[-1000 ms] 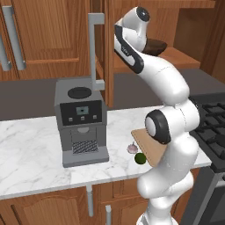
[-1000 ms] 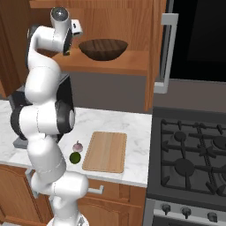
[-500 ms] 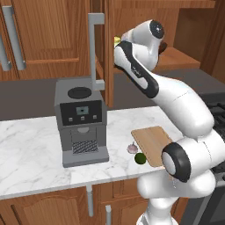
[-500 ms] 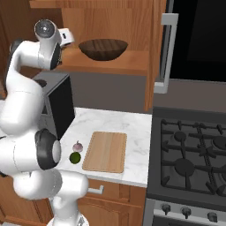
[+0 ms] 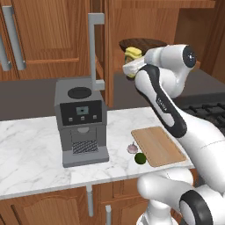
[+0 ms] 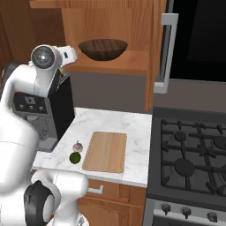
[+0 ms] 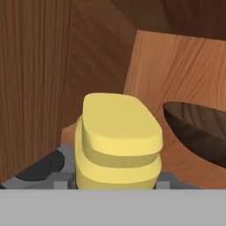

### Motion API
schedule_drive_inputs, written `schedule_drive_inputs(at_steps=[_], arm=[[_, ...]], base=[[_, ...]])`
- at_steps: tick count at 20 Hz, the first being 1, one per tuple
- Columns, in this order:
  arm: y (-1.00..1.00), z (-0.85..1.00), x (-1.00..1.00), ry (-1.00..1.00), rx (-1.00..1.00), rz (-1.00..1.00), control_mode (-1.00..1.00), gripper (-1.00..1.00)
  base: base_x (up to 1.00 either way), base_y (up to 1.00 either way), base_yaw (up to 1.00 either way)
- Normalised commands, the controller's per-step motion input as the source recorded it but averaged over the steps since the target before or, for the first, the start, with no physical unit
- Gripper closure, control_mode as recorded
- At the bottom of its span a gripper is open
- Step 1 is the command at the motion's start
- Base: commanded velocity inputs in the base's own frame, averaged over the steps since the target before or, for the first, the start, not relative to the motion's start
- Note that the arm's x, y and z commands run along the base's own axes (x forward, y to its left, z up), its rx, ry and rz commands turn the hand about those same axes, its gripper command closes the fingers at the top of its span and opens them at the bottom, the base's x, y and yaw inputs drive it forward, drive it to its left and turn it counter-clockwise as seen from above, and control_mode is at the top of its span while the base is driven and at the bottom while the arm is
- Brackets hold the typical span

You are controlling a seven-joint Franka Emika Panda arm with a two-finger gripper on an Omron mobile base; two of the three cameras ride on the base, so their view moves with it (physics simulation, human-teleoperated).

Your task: Open the cabinet. Place the bowl and condiment on the counter. Then place the lime and garlic on the cutting board.

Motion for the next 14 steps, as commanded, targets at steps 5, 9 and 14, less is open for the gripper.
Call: schedule_drive_inputs(at_steps=[5,9,14], arm=[[-0.62,-0.3,-0.99,0.0,-0.01,-0.08,-1.0,1.0],[-0.51,-0.76,-0.62,0.11,-0.09,-0.15,-1.0,1.0],[-0.56,-0.72,-0.22,0.06,-0.14,-0.22,-1.0,1.0]], base=[[0.0,0.0,0.0],[0.0,0.0,0.0],[0.0,0.0,0.0]])
